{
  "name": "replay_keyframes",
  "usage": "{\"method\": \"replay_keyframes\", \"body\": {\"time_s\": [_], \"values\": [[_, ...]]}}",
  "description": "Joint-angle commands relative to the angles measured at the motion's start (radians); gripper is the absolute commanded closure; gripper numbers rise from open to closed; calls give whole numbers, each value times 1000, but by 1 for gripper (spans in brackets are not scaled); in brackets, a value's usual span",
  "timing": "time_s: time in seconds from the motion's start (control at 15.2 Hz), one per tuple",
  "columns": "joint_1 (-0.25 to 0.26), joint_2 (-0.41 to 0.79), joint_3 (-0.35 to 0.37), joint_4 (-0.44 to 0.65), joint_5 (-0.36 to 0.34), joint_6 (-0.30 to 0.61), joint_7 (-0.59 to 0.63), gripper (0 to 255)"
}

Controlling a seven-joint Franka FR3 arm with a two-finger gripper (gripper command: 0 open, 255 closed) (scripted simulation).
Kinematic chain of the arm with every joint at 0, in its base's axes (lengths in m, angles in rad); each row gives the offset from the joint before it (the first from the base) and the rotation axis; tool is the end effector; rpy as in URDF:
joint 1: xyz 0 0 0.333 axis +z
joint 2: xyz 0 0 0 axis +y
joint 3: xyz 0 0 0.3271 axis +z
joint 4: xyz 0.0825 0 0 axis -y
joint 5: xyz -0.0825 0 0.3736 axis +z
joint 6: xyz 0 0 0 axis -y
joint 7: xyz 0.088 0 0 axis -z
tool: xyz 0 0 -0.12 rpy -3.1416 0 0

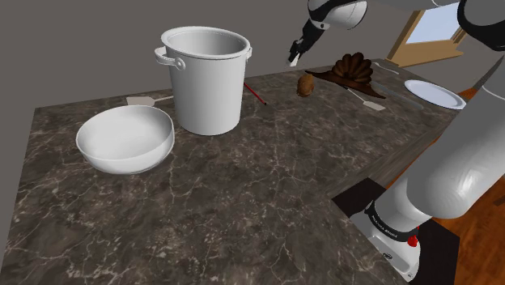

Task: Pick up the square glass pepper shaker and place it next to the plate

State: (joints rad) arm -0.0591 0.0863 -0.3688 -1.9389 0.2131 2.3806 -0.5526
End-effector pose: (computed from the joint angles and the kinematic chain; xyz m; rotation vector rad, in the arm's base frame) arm 0.5552 -0.2428 0.4837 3.0401 0.0060 0.5941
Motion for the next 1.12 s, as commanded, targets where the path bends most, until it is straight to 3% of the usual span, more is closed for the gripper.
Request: {"method": "replay_keyframes", "body": {"time_s": [0.0, 1.06], "values": [[0, -6, -2, 21, -7, -27, 6, 255], [-1, -37, -7, 200, -49, -231, 52, 255]]}}
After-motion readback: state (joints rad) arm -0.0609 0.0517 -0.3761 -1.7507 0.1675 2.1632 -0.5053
